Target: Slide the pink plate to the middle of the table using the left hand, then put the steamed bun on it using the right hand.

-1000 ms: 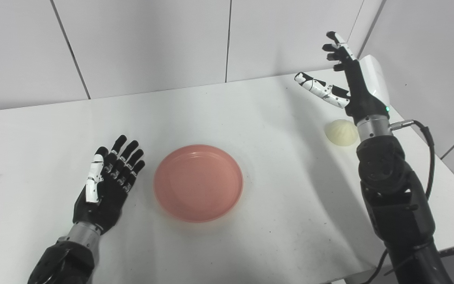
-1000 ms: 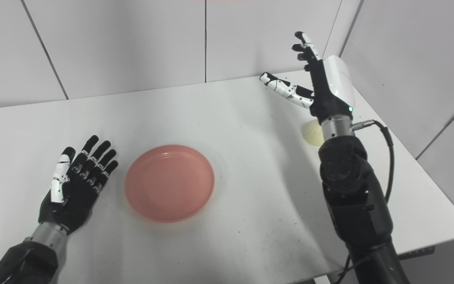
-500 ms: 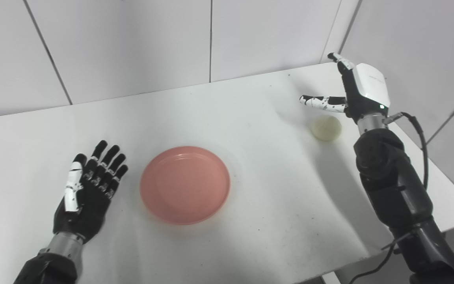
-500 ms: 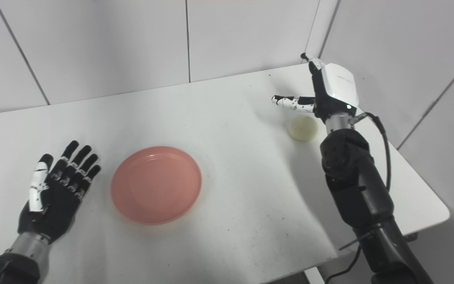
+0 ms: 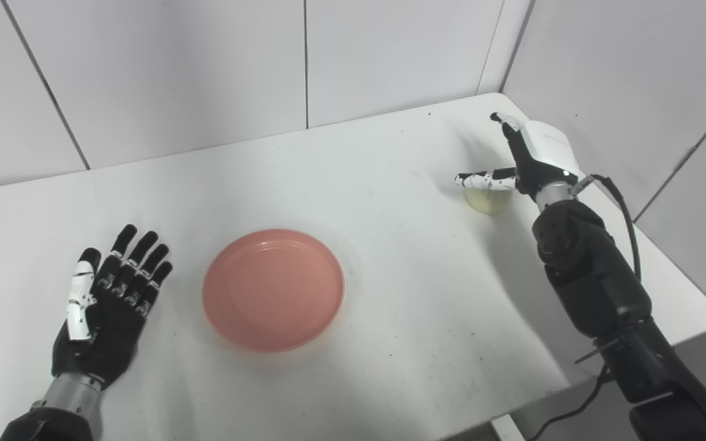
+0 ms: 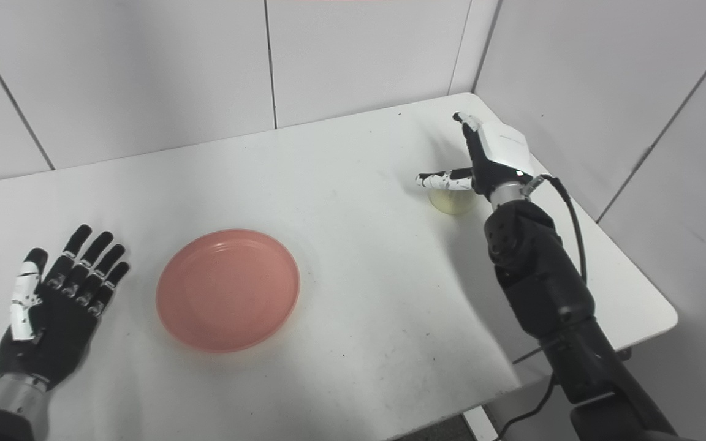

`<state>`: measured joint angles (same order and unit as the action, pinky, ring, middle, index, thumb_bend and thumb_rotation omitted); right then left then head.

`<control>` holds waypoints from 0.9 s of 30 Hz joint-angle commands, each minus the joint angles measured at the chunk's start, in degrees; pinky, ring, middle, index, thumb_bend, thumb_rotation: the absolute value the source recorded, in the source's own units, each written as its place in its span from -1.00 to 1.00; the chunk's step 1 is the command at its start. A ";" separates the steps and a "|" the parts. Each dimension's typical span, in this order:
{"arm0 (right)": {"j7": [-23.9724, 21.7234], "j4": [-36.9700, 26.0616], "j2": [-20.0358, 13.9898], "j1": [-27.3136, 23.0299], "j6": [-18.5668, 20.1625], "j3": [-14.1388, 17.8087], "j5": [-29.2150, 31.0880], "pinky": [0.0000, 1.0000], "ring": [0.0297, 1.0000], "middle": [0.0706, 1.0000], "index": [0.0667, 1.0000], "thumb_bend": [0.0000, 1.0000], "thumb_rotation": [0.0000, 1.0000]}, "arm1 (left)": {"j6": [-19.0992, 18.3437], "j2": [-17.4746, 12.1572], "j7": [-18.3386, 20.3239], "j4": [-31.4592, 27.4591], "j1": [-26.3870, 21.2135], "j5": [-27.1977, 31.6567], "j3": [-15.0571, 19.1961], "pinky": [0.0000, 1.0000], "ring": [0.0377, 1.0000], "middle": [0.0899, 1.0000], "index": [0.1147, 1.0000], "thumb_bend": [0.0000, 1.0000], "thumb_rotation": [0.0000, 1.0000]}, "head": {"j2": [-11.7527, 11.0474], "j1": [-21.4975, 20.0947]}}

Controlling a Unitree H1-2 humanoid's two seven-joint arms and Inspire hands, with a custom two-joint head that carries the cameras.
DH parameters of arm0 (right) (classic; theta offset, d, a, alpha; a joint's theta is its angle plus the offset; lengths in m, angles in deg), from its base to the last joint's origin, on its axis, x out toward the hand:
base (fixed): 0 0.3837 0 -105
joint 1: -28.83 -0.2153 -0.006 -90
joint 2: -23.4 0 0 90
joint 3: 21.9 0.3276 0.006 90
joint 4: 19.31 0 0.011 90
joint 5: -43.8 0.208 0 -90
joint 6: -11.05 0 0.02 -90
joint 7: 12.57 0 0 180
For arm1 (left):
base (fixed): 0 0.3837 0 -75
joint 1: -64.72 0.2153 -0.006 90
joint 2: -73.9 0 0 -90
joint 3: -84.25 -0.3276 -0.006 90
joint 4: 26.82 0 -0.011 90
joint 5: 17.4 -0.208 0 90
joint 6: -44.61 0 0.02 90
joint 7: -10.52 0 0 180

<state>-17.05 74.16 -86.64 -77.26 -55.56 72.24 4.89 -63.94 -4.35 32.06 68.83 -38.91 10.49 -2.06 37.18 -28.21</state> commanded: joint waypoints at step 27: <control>-19.93 -1.68 1.06 -3.22 3.52 5.66 -12.25 0.40 0.69 0.78 0.73 0.69 -0.19 | -2.90 -1.18 -1.24 0.98 1.03 0.34 0.43 1.00 0.93 0.91 0.93 -0.11 1.00 | 1.22 -0.39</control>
<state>-36.56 73.67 -83.77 -78.66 -52.02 76.87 -6.01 -64.11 -4.60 32.01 68.71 -38.91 11.20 -1.69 38.41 -28.65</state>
